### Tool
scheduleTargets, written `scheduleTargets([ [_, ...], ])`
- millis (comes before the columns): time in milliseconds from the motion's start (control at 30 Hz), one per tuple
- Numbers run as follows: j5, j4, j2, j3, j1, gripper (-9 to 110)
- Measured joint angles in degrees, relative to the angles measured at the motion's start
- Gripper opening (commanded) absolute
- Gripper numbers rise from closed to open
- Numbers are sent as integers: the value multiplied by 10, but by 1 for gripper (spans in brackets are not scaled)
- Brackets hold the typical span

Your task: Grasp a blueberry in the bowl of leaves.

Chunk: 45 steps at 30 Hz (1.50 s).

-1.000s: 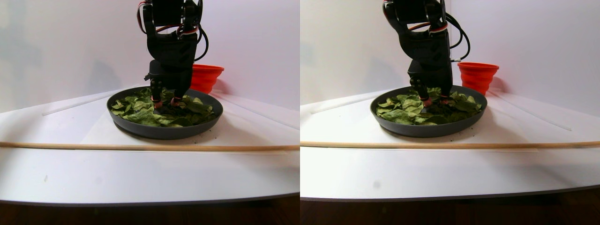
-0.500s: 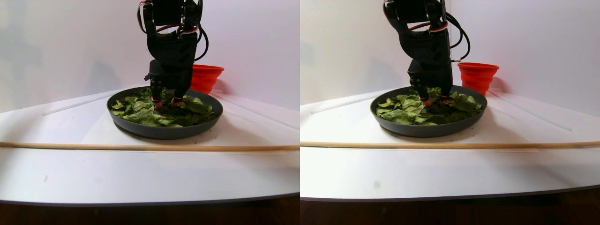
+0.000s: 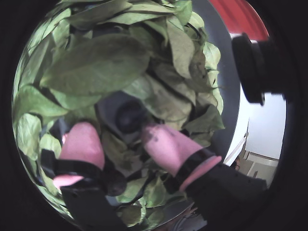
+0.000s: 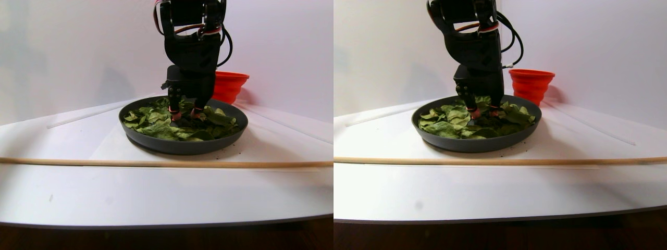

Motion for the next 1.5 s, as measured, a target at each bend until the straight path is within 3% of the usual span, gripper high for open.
scheduleTargets([
  [1500,18,-55,-33,-16,11,18],
])
